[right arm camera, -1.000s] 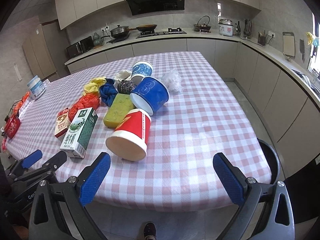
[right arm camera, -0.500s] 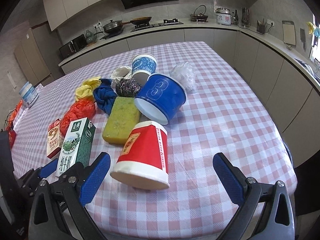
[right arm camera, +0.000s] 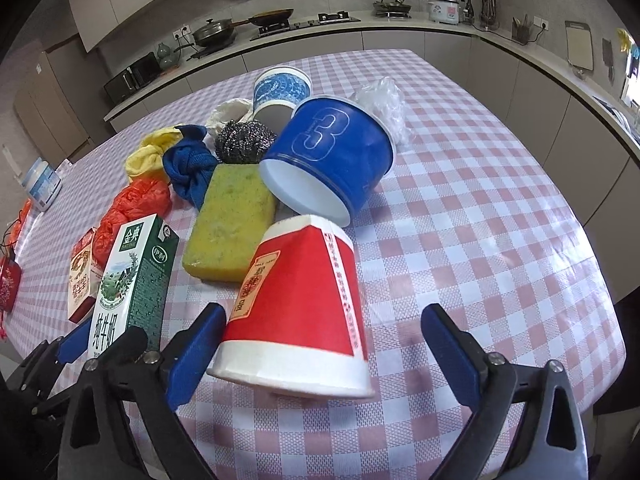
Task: Collect trash
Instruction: 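Grasp the white milk carton with the left tool while the right tool grasps the red-and-white paper cup, then carry the milk carton and red cup over the black trash bin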
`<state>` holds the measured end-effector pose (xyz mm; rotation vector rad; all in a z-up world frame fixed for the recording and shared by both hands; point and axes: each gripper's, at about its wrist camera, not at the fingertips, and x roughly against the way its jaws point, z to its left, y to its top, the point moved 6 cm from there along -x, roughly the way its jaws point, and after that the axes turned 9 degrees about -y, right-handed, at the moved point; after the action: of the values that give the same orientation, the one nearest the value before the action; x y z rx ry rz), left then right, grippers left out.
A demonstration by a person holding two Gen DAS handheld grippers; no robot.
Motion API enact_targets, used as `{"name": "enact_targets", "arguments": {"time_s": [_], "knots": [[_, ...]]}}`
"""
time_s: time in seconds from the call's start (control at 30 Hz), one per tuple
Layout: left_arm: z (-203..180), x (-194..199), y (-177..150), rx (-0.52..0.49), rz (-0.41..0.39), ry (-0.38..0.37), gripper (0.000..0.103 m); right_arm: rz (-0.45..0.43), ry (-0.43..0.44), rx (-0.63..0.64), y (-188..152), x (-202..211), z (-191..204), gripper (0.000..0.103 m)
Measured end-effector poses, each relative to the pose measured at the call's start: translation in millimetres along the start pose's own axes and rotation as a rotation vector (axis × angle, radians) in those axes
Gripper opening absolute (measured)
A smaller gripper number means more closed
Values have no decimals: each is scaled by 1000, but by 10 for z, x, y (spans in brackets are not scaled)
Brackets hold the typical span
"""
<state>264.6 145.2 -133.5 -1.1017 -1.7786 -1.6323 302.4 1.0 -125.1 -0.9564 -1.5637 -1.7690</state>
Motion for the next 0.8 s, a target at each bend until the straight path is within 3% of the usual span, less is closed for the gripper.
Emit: {"name": "enact_targets", "arguments": {"time_s": [0.13, 0.67, 0.8], "knots": [[13, -73, -5, -3, 15, -4, 63, 33, 19, -3, -31, -81, -8, 72], [19, 182, 14, 11, -69, -64, 56, -42, 37, 4, -92, 225, -118, 66], [-12, 89, -44, -2, -31, -60, 56, -32, 37, -7, -116, 249, -189, 66]]}}
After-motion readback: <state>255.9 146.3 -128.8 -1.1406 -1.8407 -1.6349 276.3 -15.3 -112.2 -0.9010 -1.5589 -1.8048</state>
